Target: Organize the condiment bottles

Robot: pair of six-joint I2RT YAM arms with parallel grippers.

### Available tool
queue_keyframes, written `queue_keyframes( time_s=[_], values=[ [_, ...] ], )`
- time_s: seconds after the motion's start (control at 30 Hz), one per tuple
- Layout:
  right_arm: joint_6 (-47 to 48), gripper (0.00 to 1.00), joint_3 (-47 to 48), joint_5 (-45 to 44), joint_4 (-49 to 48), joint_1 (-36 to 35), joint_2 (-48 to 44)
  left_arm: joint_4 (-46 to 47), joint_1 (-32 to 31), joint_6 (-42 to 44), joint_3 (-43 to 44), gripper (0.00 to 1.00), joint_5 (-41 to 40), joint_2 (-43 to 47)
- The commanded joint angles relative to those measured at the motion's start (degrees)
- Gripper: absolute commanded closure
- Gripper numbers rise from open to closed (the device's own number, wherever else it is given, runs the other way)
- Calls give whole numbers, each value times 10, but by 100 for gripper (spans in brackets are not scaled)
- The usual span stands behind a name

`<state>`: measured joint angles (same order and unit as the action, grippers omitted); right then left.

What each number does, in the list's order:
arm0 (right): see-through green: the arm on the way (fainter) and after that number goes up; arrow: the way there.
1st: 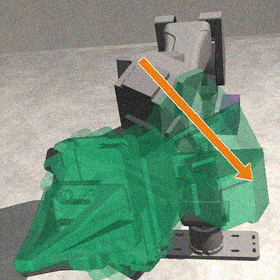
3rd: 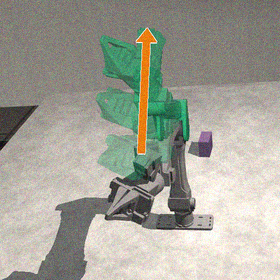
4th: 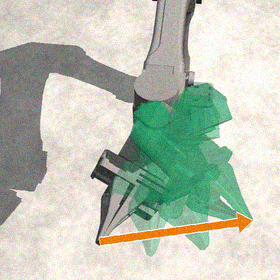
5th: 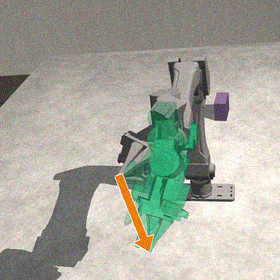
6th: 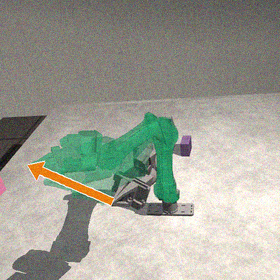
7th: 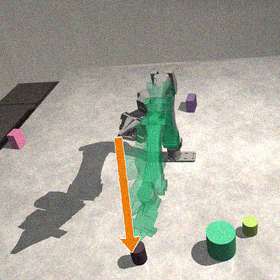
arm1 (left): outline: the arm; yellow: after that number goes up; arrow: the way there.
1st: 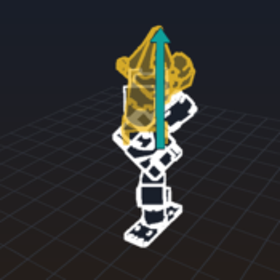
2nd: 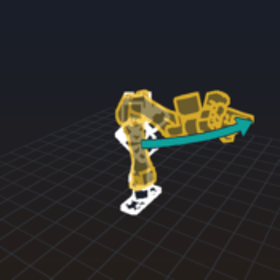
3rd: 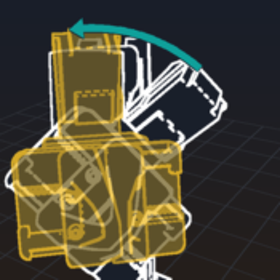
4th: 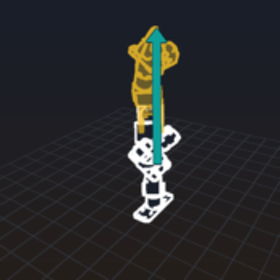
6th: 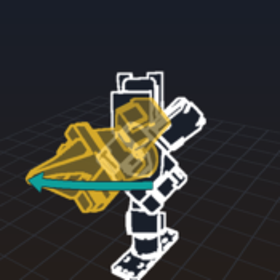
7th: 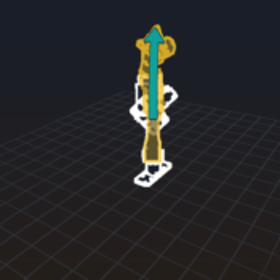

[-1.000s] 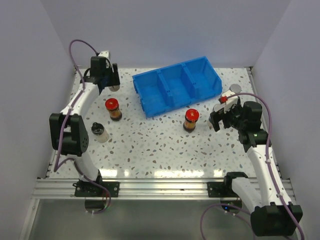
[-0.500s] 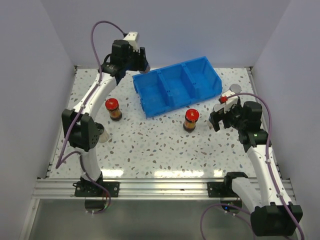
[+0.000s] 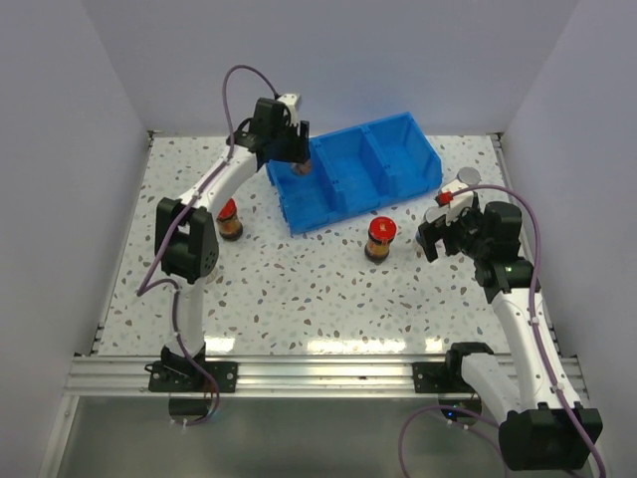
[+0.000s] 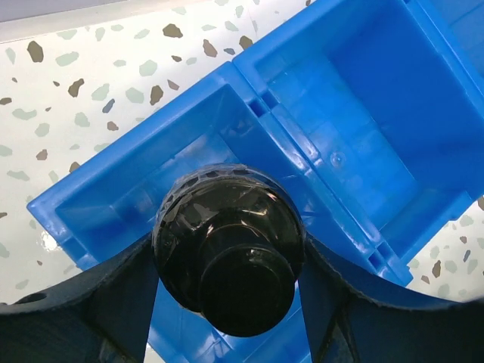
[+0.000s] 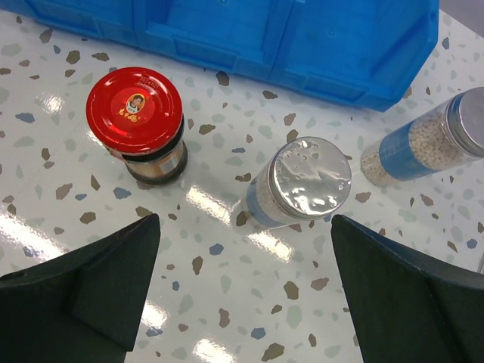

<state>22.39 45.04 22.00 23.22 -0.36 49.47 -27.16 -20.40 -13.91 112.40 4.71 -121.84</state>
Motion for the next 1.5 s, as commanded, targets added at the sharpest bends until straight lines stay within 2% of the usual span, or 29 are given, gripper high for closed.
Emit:
queue_keyframes(
  time_s=[0.0, 0.17, 0.47, 0.57, 0.6, 0.67, 0.7, 0.8, 0.9, 1.1, 1.3, 1.4, 1.47],
  values=[
    [9, 2, 17, -5, -1, -1, -1, 25, -7, 8, 17, 100, 1, 1],
    [10, 1, 18, -6, -1, -1, 0, 25, -9, 16, 17, 97, -9, -30],
    [11, 1, 18, -8, -1, -1, 2, 23, -8, 32, 34, 80, -42, -67],
    [12, 1, 18, -9, 0, 0, 2, 23, -9, 32, 36, 68, -43, -74],
    [12, 2, 17, -9, 0, 0, 3, 23, -9, 33, 36, 58, -42, -74],
    [12, 1, 17, -10, -1, -1, 3, 24, -9, 32, 33, 47, -45, -73],
    [12, 1, 17, -11, -1, -1, 3, 25, -9, 34, 31, 37, -45, -72],
    [12, 1, 18, -11, -1, -1, 4, 26, -9, 37, 28, 25, -45, -63],
    [12, 1, 18, -11, 0, -1, 4, 28, -9, 42, 29, 19, -45, -50],
    [13, 1, 18, -13, 0, 0, 4, 26, -8, 49, 37, 18, -39, -20],
    [23, 1, 17, 19, 5, -1, 3, 44, -8, 84, -35, 16, -47, 90],
    [41, 1, 13, 73, 13, -2, -5, 86, -8, 98, -142, 12, -75, 196],
    [54, 1, 7, 105, 17, -3, -11, 133, -7, 100, -246, 9, -87, 291]
  ],
)
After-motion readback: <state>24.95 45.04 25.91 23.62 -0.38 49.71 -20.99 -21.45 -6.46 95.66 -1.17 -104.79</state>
